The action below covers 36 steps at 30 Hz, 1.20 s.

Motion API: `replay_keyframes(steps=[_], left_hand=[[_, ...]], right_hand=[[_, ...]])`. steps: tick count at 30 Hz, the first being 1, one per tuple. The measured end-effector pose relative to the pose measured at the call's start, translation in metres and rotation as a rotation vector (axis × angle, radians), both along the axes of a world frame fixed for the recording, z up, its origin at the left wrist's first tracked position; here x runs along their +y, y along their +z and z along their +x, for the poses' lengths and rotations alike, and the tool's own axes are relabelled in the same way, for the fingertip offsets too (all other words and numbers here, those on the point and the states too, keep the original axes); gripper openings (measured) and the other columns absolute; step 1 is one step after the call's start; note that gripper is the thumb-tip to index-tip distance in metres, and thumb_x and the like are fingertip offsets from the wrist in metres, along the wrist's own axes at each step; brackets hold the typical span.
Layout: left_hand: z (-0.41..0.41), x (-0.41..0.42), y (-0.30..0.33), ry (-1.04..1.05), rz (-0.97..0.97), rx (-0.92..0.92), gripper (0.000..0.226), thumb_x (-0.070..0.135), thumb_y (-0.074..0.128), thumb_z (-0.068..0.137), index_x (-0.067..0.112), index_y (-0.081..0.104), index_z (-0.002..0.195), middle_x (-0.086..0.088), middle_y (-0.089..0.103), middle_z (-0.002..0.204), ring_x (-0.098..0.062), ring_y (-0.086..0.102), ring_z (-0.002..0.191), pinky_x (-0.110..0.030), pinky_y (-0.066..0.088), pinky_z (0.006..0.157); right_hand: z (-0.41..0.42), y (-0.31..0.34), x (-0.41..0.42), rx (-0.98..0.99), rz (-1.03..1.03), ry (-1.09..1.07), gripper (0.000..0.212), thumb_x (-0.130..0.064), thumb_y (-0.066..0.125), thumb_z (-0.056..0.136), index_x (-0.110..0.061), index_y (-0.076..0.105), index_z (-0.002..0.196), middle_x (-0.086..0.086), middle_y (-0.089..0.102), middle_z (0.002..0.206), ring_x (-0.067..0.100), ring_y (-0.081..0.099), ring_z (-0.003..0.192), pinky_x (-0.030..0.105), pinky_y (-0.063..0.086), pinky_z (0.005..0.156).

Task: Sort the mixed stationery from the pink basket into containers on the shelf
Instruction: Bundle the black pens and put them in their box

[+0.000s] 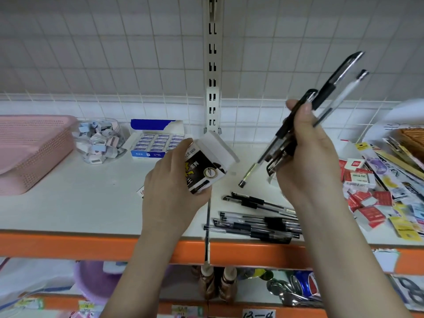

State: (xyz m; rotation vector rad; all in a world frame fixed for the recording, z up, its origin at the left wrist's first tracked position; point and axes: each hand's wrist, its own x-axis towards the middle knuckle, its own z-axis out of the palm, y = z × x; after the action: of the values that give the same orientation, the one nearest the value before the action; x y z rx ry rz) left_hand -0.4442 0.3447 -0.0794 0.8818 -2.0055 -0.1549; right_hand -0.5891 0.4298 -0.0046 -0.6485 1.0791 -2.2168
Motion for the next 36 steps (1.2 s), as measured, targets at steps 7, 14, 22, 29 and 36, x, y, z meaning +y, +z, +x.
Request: replay_keyframes(steps=[7, 14, 22, 29, 36], left_hand=[[-0.005, 0.004, -0.002, 0.002, -0.043, -0.04, 0.086, 0.022, 0.084, 0.057, 0.024, 0.035, 0.128, -0.004, 0.063, 0.11, -0.029, 0.061, 0.096, -0.045, 0.052, 0.077], [-0.005, 0.009, -0.001, -0.001, -0.022, -0.02, 0.085, 0.024, 0.084, 0.06, 0.025, 0.034, 0.128, -0.002, 0.062, 0.11, -0.026, 0.059, 0.097, -0.043, 0.051, 0.078], [-0.007, 0.009, 0.0, 0.024, -0.043, 0.014, 0.085, 0.024, 0.084, 0.06, 0.024, 0.034, 0.128, -0.003, 0.062, 0.11, -0.025, 0.058, 0.097, -0.041, 0.05, 0.077], [-0.004, 0.004, -0.001, 0.054, -0.036, 0.018, 0.086, 0.024, 0.084, 0.059, 0.023, 0.034, 0.129, -0.005, 0.062, 0.112, -0.03, 0.061, 0.098, -0.043, 0.05, 0.076], [0.0, 0.002, -0.001, 0.044, 0.036, 0.086, 0.088, 0.021, 0.085, 0.059, 0.025, 0.033, 0.13, -0.007, 0.06, 0.115, -0.031, 0.058, 0.101, -0.048, 0.051, 0.079]], right_hand=[[0.01, -0.008, -0.002, 0.2, -0.095, -0.162, 0.022, -0.039, 0.047, 0.092, -0.033, 0.068, 0.087, -0.018, 0.052, 0.071, 0.004, 0.046, 0.072, 0.027, 0.038, 0.073], [0.021, -0.007, 0.006, 0.328, -0.103, -0.286, 0.018, -0.033, 0.045, 0.095, -0.033, 0.063, 0.091, -0.006, 0.051, 0.071, 0.009, 0.047, 0.064, 0.02, 0.038, 0.048], [0.027, -0.014, 0.004, 0.466, 0.001, -0.173, 0.011, -0.027, 0.061, 0.089, -0.033, 0.069, 0.09, -0.017, 0.061, 0.063, -0.004, 0.049, 0.053, 0.01, 0.036, 0.05], [0.023, -0.025, -0.002, 0.716, 0.307, -0.184, 0.023, -0.031, 0.056, 0.092, -0.027, 0.064, 0.071, -0.001, 0.061, 0.054, 0.005, 0.048, 0.045, 0.018, 0.036, 0.047], [0.015, -0.014, 0.005, 0.486, 0.163, -0.243, 0.021, -0.03, 0.047, 0.098, -0.026, 0.063, 0.085, -0.008, 0.039, 0.052, 0.006, 0.036, 0.043, 0.022, 0.031, 0.042]])
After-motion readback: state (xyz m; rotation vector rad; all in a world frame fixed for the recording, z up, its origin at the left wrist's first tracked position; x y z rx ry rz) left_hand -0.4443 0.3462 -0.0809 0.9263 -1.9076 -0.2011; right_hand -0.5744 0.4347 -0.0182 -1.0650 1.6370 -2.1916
